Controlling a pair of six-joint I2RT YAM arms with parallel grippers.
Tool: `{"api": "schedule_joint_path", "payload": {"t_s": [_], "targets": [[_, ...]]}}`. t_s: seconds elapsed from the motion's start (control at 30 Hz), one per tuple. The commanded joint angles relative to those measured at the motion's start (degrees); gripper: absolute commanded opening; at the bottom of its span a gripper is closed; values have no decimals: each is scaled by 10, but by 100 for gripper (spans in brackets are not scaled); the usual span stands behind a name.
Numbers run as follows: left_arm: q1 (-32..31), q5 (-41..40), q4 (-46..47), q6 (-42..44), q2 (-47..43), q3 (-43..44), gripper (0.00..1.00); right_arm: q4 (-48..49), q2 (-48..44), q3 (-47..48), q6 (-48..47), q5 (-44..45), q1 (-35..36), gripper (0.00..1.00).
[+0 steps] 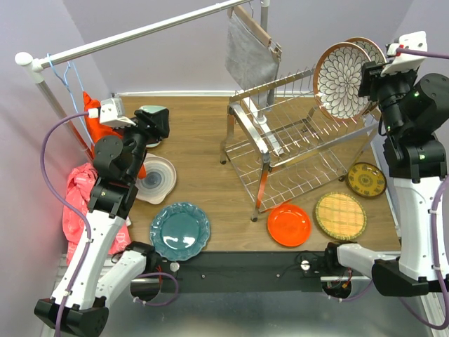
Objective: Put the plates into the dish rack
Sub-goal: Insert the plate into the dish rack, then grab a plate with the left arm
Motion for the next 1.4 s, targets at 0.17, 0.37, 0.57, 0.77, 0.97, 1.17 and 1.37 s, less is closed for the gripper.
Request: {"api": "schedule_joint_path", "payload": {"t_s": [0.17, 0.37, 0.57, 0.77, 0.97, 1.17, 1.37], "targets": [[4, 22, 11, -5, 1, -3, 71, 14, 5, 35, -10, -36, 1, 68], [8, 40, 9, -5, 11, -3, 71, 11, 7, 46, -7, -122, 1, 77], [11, 75, -19, 2, 37, 13, 73, -2, 30, 95, 37, -257, 0, 77], [15, 120, -62, 23, 64, 39, 73, -31, 78, 132, 76, -444, 1, 78], [16, 155, -103, 51, 75, 57, 73, -40, 150, 204, 126, -642, 1, 78], [16, 229, -126, 67, 72, 46, 73, -40, 185, 229, 154, -715, 2, 79], [15, 308, -150, 67, 76, 3, 73, -41, 178, 202, 149, -716, 2, 91]]}}
